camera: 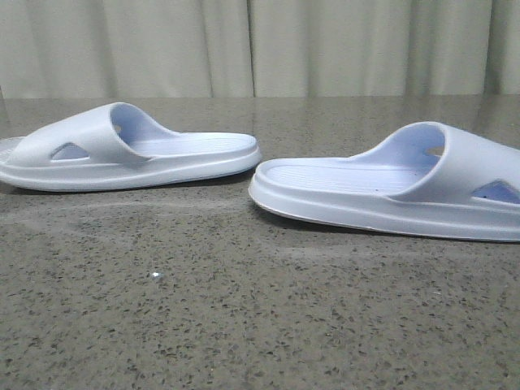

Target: Insert blue slippers together front up

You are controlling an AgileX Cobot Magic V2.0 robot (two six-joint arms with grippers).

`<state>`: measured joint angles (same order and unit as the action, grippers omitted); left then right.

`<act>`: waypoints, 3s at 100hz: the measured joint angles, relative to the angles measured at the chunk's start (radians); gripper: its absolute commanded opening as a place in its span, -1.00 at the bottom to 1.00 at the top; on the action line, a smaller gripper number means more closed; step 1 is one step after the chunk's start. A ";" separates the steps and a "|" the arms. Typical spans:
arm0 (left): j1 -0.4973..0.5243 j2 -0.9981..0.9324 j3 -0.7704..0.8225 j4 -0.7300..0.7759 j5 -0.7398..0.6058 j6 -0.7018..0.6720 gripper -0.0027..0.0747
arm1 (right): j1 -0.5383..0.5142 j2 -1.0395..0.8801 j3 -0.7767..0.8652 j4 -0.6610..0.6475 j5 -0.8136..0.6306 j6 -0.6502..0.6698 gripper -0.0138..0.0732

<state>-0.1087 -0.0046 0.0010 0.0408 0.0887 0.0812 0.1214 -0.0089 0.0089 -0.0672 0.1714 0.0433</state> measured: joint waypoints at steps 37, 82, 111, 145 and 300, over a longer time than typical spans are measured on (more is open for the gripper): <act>0.000 0.000 0.000 0.000 0.000 0.000 -0.89 | 0.000 0.000 0.000 0.000 0.000 0.000 -0.93; 0.000 0.000 0.000 0.000 0.000 0.000 -0.89 | 0.000 0.000 0.000 -0.017 0.000 0.000 -0.93; 0.000 0.000 0.000 0.000 0.000 0.000 -0.89 | 0.000 0.000 0.000 -0.020 0.000 0.000 -0.93; 0.000 0.000 0.000 0.000 0.000 0.000 -0.89 | 0.000 0.000 0.000 -0.020 -0.041 0.000 -0.93; 0.007 0.547 -0.513 -0.691 0.440 -0.002 -0.57 | 0.000 0.286 -0.485 0.235 0.366 0.080 0.44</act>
<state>-0.1020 0.5427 -0.5119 -0.6503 0.5291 0.0797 0.1214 0.2770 -0.4763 0.1680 0.5376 0.1229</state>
